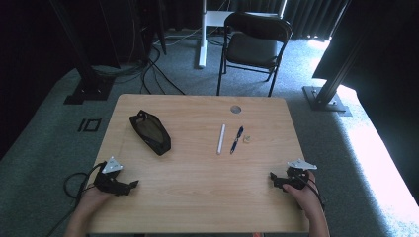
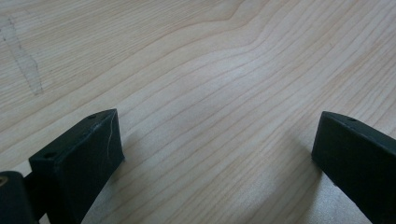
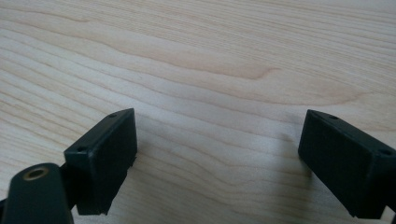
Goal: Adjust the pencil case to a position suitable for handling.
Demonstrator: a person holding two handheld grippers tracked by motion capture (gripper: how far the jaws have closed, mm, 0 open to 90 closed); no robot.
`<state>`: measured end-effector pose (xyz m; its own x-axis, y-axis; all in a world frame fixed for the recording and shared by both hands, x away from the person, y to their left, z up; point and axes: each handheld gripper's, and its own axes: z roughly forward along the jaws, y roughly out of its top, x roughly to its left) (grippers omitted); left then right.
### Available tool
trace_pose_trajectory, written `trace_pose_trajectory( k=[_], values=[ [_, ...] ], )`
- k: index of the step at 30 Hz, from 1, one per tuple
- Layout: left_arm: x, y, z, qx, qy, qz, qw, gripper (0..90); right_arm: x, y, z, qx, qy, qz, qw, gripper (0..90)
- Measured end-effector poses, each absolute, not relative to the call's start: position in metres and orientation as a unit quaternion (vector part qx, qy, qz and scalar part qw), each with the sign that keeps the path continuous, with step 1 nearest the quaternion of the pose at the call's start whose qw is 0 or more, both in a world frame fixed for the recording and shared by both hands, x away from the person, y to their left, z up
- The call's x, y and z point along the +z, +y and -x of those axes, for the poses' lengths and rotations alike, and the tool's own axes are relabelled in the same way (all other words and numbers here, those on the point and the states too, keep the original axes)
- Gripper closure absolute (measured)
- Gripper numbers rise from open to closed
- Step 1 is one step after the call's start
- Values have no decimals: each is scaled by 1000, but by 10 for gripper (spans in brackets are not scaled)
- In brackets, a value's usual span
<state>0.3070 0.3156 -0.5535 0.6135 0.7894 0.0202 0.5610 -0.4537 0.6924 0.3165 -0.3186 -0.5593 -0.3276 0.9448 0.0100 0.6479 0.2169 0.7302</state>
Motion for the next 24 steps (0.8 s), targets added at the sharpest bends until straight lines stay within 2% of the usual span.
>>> trace_pose_trajectory(
  k=[15,24],
  values=[
    [-554,318,-306,169,398,-838,333,21,-559,-316,-317,326,744,-536,229,113],
    [-553,318,-305,169,398,-839,332,21,-556,-301,-323,339,750,-522,226,130]
  ],
)
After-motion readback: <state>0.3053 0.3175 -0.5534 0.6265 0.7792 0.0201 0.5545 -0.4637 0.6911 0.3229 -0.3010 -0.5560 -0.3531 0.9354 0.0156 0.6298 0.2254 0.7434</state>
